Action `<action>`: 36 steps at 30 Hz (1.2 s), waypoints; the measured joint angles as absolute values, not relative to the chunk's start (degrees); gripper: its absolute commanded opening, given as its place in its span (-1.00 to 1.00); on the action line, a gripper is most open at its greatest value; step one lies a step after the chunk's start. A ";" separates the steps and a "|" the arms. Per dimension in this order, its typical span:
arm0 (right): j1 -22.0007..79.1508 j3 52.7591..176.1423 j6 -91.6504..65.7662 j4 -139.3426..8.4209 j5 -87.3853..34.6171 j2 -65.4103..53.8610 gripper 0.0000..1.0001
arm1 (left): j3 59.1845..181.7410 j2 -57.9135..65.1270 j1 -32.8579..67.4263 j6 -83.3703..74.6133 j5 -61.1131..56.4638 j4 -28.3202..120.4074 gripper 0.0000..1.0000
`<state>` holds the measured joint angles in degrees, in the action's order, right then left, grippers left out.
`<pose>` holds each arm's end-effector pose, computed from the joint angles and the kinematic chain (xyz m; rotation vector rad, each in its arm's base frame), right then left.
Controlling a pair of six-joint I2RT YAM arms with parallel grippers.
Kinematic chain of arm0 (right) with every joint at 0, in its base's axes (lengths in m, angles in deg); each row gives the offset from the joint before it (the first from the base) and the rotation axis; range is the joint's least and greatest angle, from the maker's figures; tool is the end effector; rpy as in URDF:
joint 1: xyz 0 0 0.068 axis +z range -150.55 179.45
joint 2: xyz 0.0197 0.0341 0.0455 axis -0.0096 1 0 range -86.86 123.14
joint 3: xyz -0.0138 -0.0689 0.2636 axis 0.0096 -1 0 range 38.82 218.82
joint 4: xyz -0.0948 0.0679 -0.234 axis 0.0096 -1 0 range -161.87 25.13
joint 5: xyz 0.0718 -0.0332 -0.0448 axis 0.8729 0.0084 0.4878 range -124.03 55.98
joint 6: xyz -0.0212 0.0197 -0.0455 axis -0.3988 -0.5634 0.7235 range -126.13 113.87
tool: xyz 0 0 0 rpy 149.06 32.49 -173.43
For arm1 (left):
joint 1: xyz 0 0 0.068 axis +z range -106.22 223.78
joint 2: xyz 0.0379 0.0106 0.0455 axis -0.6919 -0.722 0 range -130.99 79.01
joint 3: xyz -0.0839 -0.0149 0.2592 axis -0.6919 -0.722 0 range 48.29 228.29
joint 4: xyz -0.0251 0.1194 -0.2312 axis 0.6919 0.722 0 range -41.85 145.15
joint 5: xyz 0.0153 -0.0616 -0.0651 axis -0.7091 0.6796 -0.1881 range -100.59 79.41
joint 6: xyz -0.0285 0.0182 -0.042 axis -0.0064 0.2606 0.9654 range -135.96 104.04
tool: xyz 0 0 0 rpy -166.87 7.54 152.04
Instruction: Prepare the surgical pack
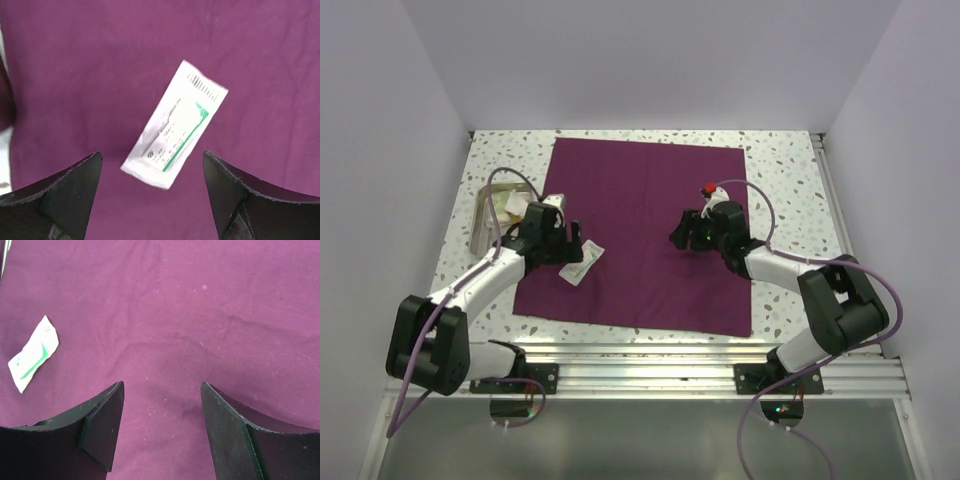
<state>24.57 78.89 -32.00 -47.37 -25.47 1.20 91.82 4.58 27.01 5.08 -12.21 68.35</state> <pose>0.2818 0.1380 0.1801 -0.0786 2.1716 0.6809 0.2483 -0.0738 0.2082 -0.1047 2.4769 -0.2503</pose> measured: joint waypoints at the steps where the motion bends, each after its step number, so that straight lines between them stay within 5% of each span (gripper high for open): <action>1: 24.57 78.89 -32.00 -47.33 -25.47 1.20 0.32 | 91.01 4.67 26.83 5.60 -12.13 68.33 0.73; 5: 24.57 78.91 -31.97 -47.35 -25.47 1.20 0.33 | 88.13 4.69 26.31 6.63 -11.97 67.55 0.93; 22: 24.59 78.98 -31.97 -47.35 -25.47 1.20 0.33 | 84.91 1.10 24.78 8.51 -11.25 62.91 0.92; 36: 24.64 78.98 -31.97 -47.35 -25.47 1.20 0.33 | 84.94 -0.05 23.12 8.84 -8.37 61.25 0.29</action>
<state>24.64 78.98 -31.97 -47.35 -25.47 1.20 84.94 -0.05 23.12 8.84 -8.37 61.25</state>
